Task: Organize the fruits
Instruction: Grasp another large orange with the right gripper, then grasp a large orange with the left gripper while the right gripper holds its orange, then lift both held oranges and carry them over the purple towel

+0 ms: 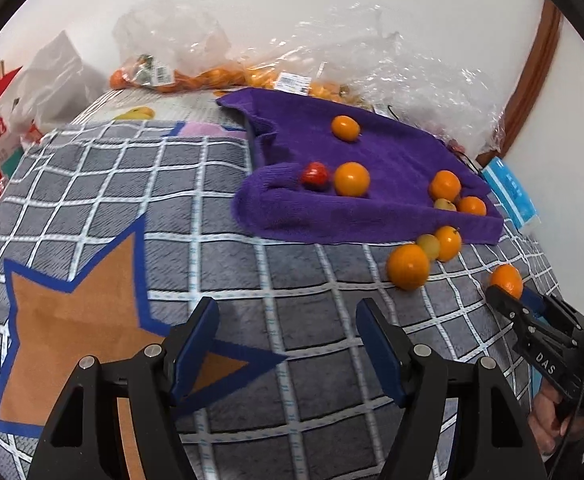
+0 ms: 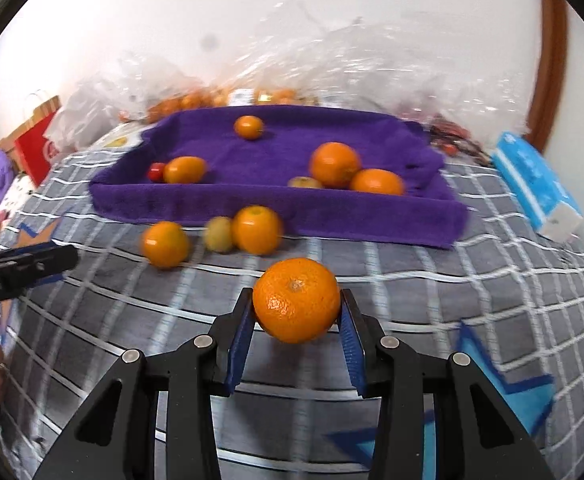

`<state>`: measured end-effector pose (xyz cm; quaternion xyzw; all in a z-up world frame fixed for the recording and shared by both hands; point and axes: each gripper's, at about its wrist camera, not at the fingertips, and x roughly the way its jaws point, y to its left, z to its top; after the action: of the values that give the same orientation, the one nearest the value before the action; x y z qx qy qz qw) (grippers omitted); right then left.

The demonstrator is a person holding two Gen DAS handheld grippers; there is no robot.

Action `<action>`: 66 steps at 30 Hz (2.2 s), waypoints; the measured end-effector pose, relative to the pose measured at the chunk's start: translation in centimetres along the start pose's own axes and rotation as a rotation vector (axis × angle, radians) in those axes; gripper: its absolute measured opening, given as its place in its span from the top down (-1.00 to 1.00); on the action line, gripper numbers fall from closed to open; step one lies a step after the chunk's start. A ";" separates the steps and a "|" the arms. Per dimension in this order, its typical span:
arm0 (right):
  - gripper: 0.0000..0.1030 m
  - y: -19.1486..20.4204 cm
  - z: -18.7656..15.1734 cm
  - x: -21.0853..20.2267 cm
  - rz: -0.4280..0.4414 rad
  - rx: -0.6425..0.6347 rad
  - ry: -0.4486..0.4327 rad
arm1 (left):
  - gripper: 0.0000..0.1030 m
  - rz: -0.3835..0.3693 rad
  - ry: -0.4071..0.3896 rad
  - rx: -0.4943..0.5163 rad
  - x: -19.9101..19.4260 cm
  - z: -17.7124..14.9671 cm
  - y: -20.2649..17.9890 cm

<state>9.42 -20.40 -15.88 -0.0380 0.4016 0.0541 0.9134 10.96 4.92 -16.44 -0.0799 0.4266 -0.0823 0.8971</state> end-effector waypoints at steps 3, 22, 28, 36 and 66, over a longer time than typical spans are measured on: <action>0.21 -2.0 -0.2 0.2 0.006 0.048 0.006 | -0.34 -0.008 0.011 0.025 0.5 0.3 -1.1; 0.21 -5.1 -0.5 0.7 0.056 0.167 0.016 | 0.04 -0.055 0.008 0.181 4.5 1.6 -7.9; 0.21 -4.9 -0.5 0.8 0.073 0.161 0.018 | 0.36 -0.152 -0.006 0.132 4.3 1.7 -6.7; 0.21 -5.0 -0.6 0.6 0.075 0.168 0.007 | 0.36 -0.182 -0.092 0.037 2.7 1.5 -4.8; 0.21 -4.5 -0.2 0.3 0.074 0.173 0.002 | 0.36 -0.173 -0.205 0.015 -0.6 1.7 -3.1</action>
<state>10.04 -24.88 -16.15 0.0557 0.4070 0.0531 0.9102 11.66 2.12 -14.25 -0.1176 0.3236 -0.1538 0.9262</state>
